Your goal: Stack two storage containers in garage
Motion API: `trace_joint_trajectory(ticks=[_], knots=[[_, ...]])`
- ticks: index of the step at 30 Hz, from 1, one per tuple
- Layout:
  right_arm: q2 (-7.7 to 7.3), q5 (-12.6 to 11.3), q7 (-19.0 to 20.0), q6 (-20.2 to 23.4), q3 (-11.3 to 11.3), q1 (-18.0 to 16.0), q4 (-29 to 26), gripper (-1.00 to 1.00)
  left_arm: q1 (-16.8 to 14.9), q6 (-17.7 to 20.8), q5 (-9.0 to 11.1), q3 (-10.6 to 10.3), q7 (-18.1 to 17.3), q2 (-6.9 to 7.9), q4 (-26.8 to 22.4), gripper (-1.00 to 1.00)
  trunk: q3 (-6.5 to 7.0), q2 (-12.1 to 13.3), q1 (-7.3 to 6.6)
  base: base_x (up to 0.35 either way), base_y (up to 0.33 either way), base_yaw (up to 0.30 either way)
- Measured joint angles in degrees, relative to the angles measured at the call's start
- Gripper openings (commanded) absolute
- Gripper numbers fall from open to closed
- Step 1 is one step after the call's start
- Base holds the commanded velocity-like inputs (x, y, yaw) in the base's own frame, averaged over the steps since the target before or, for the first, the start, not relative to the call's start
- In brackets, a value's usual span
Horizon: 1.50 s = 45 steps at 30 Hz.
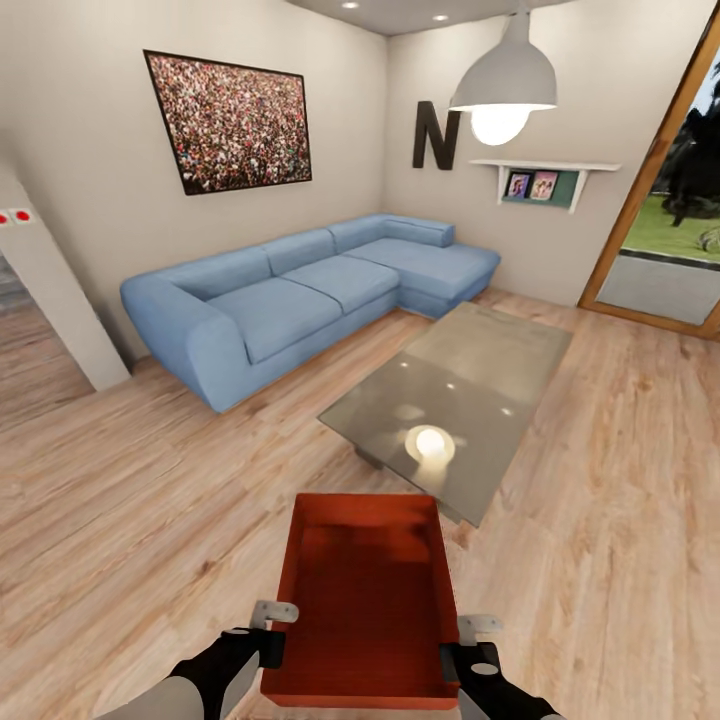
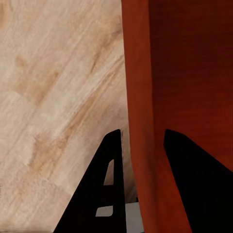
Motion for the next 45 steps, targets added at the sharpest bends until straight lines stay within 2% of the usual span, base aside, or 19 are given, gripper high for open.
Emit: trace_joint_trajectory(ticks=[45], knots=[[-0.01,-0.01,0.01,0.01,0.02,0.00,-0.01,-1.00,0.00,0.00,0.03,0.00,0.01,-0.05,0.01,-1.00,0.00,0.00,0.00,0.000,0.000,0.300]])
